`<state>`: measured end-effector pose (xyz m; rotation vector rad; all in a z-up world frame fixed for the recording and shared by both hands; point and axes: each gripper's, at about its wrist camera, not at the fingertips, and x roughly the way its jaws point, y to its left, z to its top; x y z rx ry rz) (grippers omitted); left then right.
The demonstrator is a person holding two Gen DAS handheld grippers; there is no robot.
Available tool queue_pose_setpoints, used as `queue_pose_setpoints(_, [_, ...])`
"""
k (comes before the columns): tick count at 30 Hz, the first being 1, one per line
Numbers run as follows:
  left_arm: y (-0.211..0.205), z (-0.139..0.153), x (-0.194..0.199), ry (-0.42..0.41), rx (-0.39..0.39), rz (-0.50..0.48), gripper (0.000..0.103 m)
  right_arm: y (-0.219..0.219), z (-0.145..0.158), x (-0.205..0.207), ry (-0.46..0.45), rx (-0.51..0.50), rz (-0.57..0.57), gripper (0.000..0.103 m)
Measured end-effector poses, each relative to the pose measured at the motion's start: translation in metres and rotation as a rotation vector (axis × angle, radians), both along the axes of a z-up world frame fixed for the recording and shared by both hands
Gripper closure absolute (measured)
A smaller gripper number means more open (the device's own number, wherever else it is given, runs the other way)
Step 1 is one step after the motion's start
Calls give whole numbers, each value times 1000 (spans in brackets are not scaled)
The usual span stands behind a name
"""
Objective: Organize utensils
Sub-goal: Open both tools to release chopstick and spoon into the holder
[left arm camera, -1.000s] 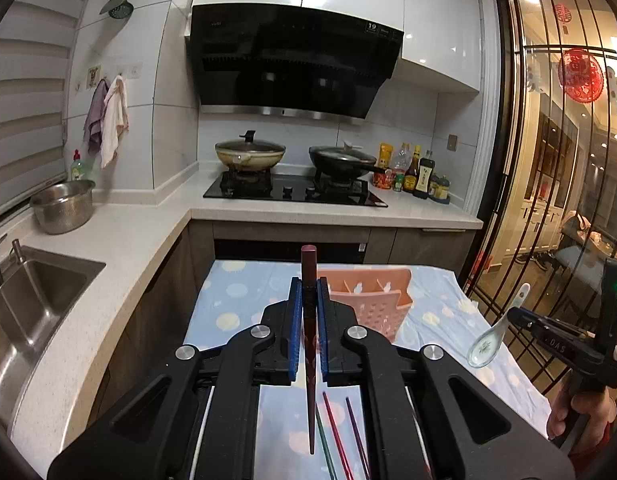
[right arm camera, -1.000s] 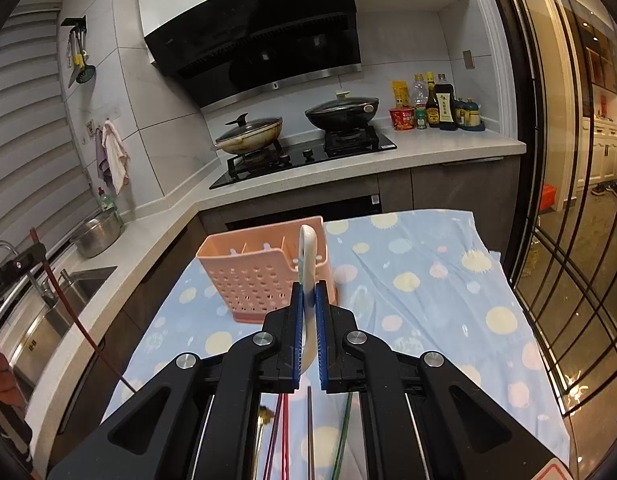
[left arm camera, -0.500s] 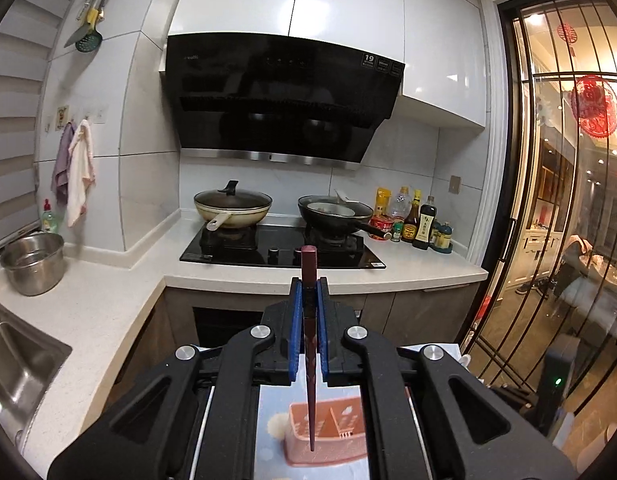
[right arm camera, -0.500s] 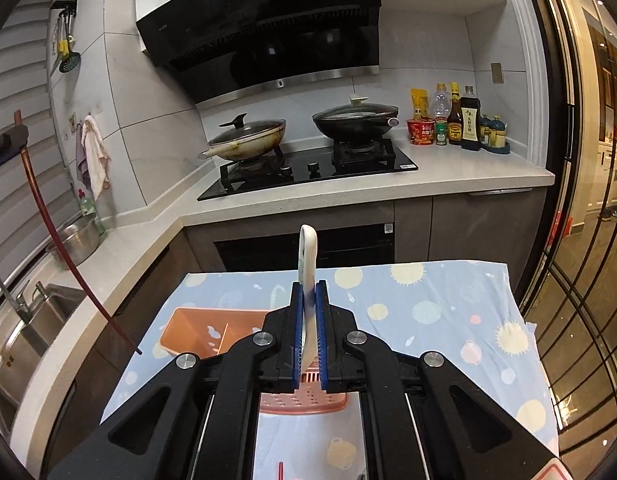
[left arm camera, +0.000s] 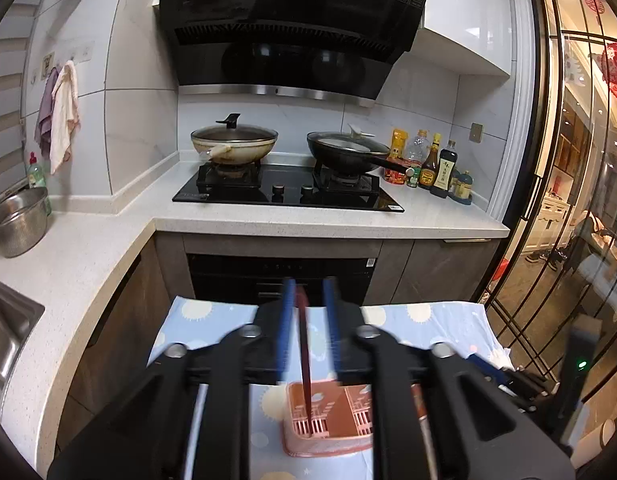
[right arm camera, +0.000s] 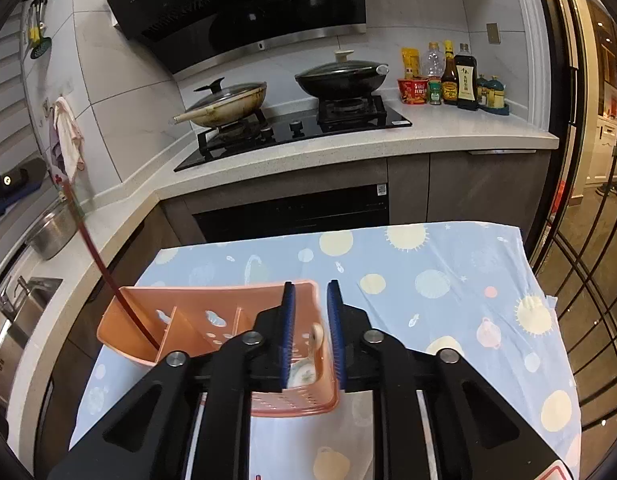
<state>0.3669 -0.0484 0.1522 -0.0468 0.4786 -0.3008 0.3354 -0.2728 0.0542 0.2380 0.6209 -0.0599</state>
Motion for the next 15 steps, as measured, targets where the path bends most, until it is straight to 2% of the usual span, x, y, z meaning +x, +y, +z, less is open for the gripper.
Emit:
queue_pose_setpoints(2, [7, 1, -15, -24, -1, 24, 45, -1, 8, -18, -31, 3, -7, 67])
queue_pose_setpoints(6, [25, -3, -60, -58, 26, 37, 29, -1, 20, -71, -74, -15, -12, 54])
queue_pose_setpoints(10, [50, -22, -111, -38, 30, 36, 22, 1, 14, -133, -72, -24, -20, 50])
queue_pose_setpoints(15, [69, -67, -167, 53, 71, 50, 15, 0, -9, -200, -20, -23, -56, 50])
